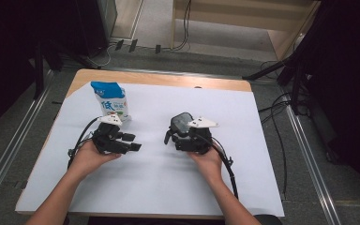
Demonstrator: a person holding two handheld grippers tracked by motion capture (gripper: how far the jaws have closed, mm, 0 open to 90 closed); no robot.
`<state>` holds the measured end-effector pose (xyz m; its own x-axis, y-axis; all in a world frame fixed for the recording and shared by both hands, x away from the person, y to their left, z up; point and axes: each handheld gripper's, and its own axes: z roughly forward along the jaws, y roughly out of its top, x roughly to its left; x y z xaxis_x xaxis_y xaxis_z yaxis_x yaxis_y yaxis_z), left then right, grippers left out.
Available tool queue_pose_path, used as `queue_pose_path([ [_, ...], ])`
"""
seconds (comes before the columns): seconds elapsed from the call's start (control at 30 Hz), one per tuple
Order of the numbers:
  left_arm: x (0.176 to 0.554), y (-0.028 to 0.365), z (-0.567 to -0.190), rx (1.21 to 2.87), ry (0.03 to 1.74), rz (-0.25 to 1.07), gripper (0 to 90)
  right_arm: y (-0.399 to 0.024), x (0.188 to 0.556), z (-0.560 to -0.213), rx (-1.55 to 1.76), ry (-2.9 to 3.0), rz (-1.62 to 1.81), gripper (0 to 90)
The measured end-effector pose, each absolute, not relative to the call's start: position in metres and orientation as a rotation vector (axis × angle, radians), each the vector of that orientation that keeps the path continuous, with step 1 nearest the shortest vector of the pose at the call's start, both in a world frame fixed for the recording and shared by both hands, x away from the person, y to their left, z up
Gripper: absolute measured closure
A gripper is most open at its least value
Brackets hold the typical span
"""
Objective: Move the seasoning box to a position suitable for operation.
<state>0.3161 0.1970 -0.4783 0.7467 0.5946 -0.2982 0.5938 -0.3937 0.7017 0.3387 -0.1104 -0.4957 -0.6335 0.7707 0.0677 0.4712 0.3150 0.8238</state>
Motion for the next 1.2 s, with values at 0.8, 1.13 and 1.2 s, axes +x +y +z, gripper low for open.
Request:
queue_pose_path([
  [0.8, 0.312, 0.198, -0.481, 2.105, 0.898, 0.009, 45.2, -0.076, 0.334, -0.520, 0.929, 2.381, 1.233, 14.8],
  [1.13, 0.313, 0.198, -0.482, 2.102, 0.895, 0.005, 45.2, -0.084, 0.337, -0.516, 0.989, 2.445, 1.269, 7.5],
  [1.2, 0.313, 0.198, -0.482, 2.101, 0.896, 0.003, 45.3, -0.087, 0.333, -0.512, 0.977, 2.448, 1.251, 7.6],
])
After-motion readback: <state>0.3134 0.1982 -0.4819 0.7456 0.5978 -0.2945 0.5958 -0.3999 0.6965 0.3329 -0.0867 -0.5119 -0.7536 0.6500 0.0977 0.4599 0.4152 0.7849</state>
